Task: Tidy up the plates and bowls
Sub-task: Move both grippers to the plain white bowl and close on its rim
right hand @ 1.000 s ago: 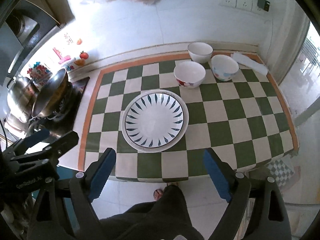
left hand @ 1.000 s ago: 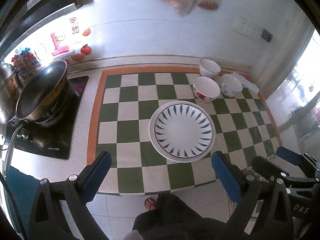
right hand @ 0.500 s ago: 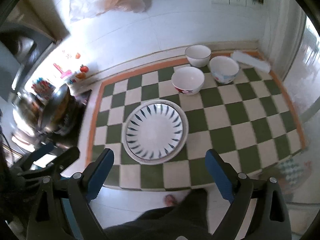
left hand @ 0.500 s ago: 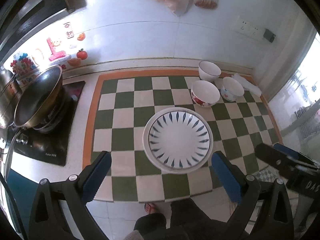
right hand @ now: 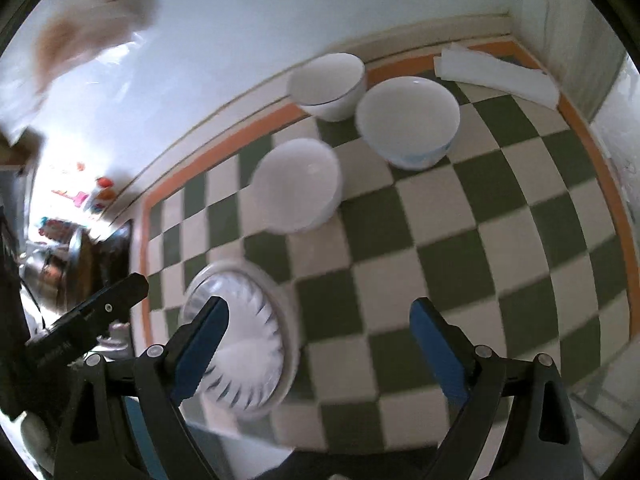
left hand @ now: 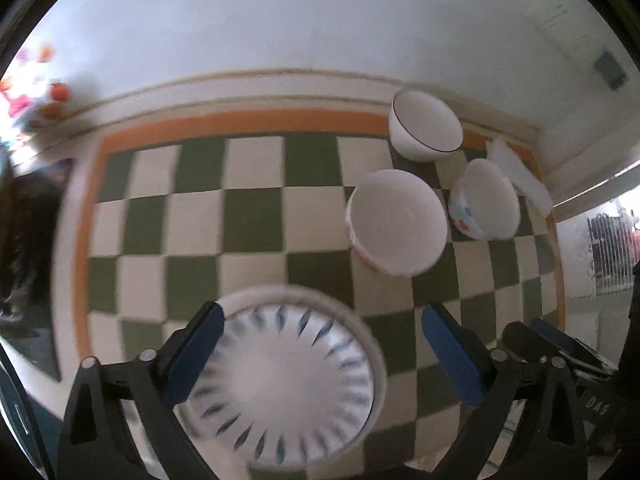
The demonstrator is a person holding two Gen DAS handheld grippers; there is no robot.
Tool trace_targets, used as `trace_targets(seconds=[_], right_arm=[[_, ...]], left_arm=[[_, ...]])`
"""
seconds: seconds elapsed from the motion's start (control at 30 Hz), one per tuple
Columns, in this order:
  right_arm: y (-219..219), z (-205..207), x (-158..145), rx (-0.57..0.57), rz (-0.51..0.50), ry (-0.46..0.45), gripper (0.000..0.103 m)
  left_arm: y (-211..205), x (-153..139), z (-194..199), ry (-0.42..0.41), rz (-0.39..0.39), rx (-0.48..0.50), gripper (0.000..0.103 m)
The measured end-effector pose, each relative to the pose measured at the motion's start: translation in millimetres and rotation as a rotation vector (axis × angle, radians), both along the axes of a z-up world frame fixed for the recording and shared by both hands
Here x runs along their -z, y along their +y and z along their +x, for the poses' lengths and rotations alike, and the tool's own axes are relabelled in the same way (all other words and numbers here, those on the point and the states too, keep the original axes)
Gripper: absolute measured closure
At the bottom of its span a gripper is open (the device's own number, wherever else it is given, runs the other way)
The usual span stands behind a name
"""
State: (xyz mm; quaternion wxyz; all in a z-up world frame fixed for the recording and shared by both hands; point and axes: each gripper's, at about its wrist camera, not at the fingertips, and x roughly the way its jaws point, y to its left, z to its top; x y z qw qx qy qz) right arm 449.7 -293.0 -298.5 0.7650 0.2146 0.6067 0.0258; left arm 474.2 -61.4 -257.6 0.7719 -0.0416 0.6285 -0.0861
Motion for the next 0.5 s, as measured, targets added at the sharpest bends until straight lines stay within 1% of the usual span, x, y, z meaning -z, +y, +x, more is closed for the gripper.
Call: trace_targets(seconds=[0.03, 0.07, 0.1, 0.17, 0.2, 0.23, 0.27, 0.3, 0.33, 0.37, 0.4, 0.43, 0.47, 0.5], right_arm=[[-5, 14, 11, -0.006, 0.003, 0.014, 0.012], [-10, 28, 22, -0.012, 0.009, 0.028, 0.017], [-13, 38, 31, -0.015, 0.014, 0.040, 0.019], [-16, 63, 53, -0.032, 0.025, 0.064, 0.026], [-15, 71, 61, -0.040, 0.026, 0.073, 0.033], [-14, 82, 71, -0.052, 0.038, 0.082, 0.039], [-13, 88, 76, -0.060, 0.044, 0.087, 0.040], [-10, 97, 84, -0.072, 0.044, 0.093, 0.046], [-7, 106, 92, -0.084, 0.037, 0.096, 0.055], [-4, 110, 96, -0.091, 0.029, 0.100, 0.067], [0, 117, 103, -0.104, 0.020, 0.110, 0.074], [4, 122, 110, -0.116, 0.011, 0.123, 0.085], [7, 126, 115, -0.120, 0.013, 0.129, 0.086], [8, 129, 118, -0.117, 0.012, 0.130, 0.087]], left_arm=[[-4, 8, 10, 0.019, 0.003, 0.004, 0.022], [-11, 21, 24, 0.052, 0.006, 0.011, 0.037], [-17, 34, 36, 0.086, 0.014, 0.024, 0.051], [-26, 53, 54, 0.122, 0.030, 0.032, 0.063], [-30, 62, 63, 0.136, 0.034, 0.035, 0.063], [-32, 67, 68, 0.142, 0.031, 0.036, 0.064], [-35, 73, 74, 0.147, 0.034, 0.038, 0.068], [-37, 78, 77, 0.154, 0.040, 0.041, 0.072], [-39, 83, 81, 0.167, 0.040, 0.048, 0.075], [-41, 89, 84, 0.182, 0.037, 0.056, 0.082], [-43, 95, 87, 0.196, 0.038, 0.061, 0.086], [-44, 98, 88, 0.203, 0.036, 0.067, 0.089], [-46, 101, 88, 0.210, 0.031, 0.080, 0.093], [-48, 102, 88, 0.207, 0.038, 0.083, 0.093]])
